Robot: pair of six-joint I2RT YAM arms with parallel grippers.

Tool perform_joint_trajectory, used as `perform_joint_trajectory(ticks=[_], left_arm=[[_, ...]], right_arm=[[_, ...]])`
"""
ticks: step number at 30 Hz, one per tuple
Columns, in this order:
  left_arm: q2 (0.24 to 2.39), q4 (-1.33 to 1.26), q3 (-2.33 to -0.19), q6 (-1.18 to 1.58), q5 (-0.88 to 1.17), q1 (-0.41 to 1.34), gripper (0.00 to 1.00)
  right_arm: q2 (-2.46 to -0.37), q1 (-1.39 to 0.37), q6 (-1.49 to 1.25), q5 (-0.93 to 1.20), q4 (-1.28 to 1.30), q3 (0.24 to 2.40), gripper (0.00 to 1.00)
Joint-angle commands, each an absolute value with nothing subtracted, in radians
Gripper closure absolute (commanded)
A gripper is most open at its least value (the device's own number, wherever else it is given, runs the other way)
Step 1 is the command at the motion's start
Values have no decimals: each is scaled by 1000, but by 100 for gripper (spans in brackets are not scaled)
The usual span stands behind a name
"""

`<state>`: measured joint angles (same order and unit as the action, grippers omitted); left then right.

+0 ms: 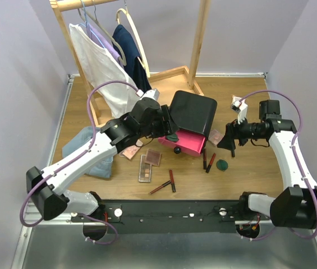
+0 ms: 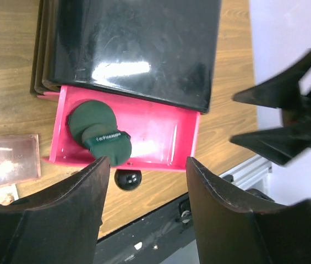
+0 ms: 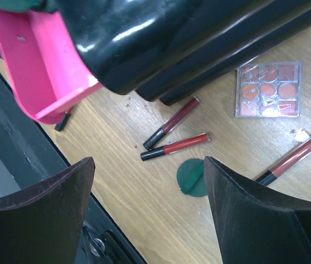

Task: Organize the makeup
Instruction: Place the makeup tool in the drawer, then pick up the makeup tool from the center of the board.

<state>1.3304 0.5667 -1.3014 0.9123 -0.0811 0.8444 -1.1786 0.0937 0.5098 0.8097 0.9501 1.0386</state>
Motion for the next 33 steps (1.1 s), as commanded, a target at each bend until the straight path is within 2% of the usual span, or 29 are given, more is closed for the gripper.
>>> perform_joint_trajectory(ticks=[1,6,9,17,33], left_arm=[[1257,560,-1259,902,-74,838,32],[1187,584,-1206,910,-80,838,30],[1131,607,-1161,920,-87,838,29],[973,672,-1039,951,-121,838,24],[775,742,-890,1012,-186,838,18]], right_arm=[[-1256,100,554,772,1008,1095,15],[-1315,100,467,762,1002,1074,28],[-1341,100,387,684,968,1078,31],[-1434,100,354,617,965,1094,33],[-1675,106,394,554,1127,1218,35]])
